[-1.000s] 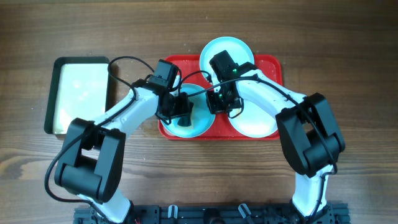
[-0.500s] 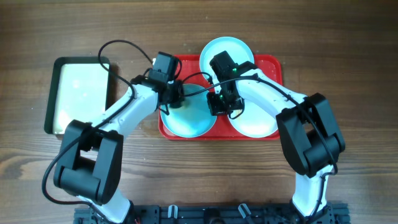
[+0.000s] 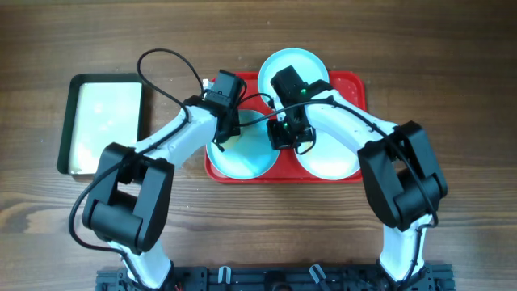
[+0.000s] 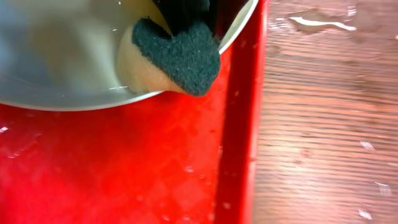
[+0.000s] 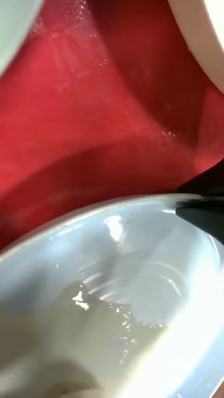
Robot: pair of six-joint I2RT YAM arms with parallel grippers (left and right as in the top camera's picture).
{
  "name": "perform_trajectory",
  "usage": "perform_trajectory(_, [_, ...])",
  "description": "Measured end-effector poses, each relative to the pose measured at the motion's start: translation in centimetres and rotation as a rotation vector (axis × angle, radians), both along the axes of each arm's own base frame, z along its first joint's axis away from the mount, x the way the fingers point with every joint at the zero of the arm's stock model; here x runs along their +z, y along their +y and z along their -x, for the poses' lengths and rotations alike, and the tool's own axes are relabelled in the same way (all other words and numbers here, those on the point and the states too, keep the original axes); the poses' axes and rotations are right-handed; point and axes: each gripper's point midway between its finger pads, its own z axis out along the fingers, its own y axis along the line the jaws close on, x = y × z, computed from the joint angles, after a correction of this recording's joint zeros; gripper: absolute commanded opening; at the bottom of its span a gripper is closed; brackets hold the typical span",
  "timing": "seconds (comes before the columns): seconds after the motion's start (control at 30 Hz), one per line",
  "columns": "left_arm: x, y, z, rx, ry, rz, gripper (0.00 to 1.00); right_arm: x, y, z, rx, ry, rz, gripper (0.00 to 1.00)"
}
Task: Clean dirty plates on tray and stack at the side
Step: 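Lift the blue plate with the right gripper and place it at the right side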
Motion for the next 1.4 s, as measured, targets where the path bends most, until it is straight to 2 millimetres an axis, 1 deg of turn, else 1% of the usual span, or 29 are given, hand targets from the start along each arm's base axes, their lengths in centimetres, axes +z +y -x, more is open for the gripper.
perform_trajectory(0.03, [0.8,0.7,0.0,0.012,-0.022,-0.028,0.04,0.0,0.1,0.0,0.002,-0.001,-0.001,0.04])
perform_trajectory(0.1, [3.2,1.7,-0.6,0.044,-0.094,-0.035,0.04,0.0,-0.3,0.4,-0.001,0.015,0.014,0.04])
perform_trajectory(0.13, [5.7,2.3,-1.1,0.07,-0.153,0.003,0.04,0.0,-0.5,0.5,-0.004,0.022,0.018,0.04])
perform_trajectory(0.2, [10.1,2.7,-1.5,0.106,-0.234,0.155,0.04,0.3,-0.7,0.4,-0.004,0.026,0.032,0.04])
perform_trajectory(0.27, [13.9,3.9,-1.5,0.14,-0.307,0.281,0.04,1.2,-0.5,-0.2,-0.001,0.012,0.036,0.04])
perform_trajectory(0.3, [15.6,5.1,-1.4,0.165,-0.342,0.33,0.04,1.7,-0.4,-0.6,0.007,-0.003,0.035,0.04])
perform_trajectory(0.33, [17.2,7.0,-1.1,0.207,-0.372,0.36,0.04,2.9,-0.2,-1.7,0.018,-0.043,0.042,0.04])
perform_trajectory(0.37, [18.4,9.0,-0.7,0.255,-0.402,0.375,0.04,3.3,-0.2,-2.2,0.021,-0.064,0.053,0.04])
perform_trajectory(0.43, [17.5,11.8,1.1,0.344,-0.337,0.382,0.04,5.3,-1.1,-3.2,0.025,-0.139,0.132,0.04])
perform_trajectory(0.47, [17.3,13.6,1.5,0.396,-0.329,0.374,0.04,6.3,-1.4,-3.8,0.029,-0.184,0.169,0.04])
perform_trajectory(0.53, [16.9,16.4,2.3,0.478,-0.32,0.36,0.04,9.9,-1.7,-5.2,0.053,-0.342,0.248,0.04])
perform_trajectory(0.6, [16.9,17.9,2.6,0.521,-0.325,0.357,0.04,13.8,-1.3,-5.7,0.093,-0.504,0.316,0.04])
perform_trajectory(0.63, [16.8,18.5,2.7,0.539,-0.326,0.355,0.04,15.7,-1.0,-5.7,0.123,-0.591,0.364,0.04])
perform_trajectory(0.67, [16.8,18.8,2.8,0.549,-0.325,0.353,0.04,16.9,-0.6,-5.6,0.155,-0.654,0.405,0.04])
perform_trajectory(0.7, [16.7,19.1,3.0,0.557,-0.322,0.354,0.04,17.8,-0.1,-5.6,0.194,-0.709,0.441,0.04])
perform_trajectory(0.8, [16.7,19.1,3.0,0.558,-0.32,0.357,0.04,19.6,1.9,-5.6,0.322,-0.845,0.538,0.04])
perform_trajectory(0.9, [16.7,19.0,3.0,0.556,-0.319,0.361,0.04,21.9,3.9,-5.2,0.414,-0.984,0.653,0.04])
perform_trajectory(1.0, [16.7,19.0,3.0,0.556,-0.32,0.361,0.04,24.8,5.7,-4.7,0.489,-1.125,0.785,0.04])
perform_trajectory(1.1, [16.7,19.0,3.0,0.556,-0.319,0.361,0.04,28.9,7.8,-3.8,0.526,-1.281,0.938,0.04])
perform_trajectory(1.2, [16.7,19.0,3.0,0.556,-0.319,0.361,0.04,31.1,8.1,-3.5,0.498,-1.333,1.024,0.04])
perform_trajectory(1.27, [16.7,19.0,3.0,0.556,-0.319,0.361,0.04,32.0,7.7,-3.4,0.481,-1.34,1.078,0.04])
perform_trajectory(1.37, [16.7,19.0,3.0,0.556,-0.319,0.361,0.04,32.2,7.4,-3.3,0.459,-1.339,1.092,0.04])
perform_trajectory(1.4, [16.7,19.0,3.0,0.556,-0.319,0.361,0.04,31.7,7.5,-3.3,0.474,-1.33,1.07,0.04])
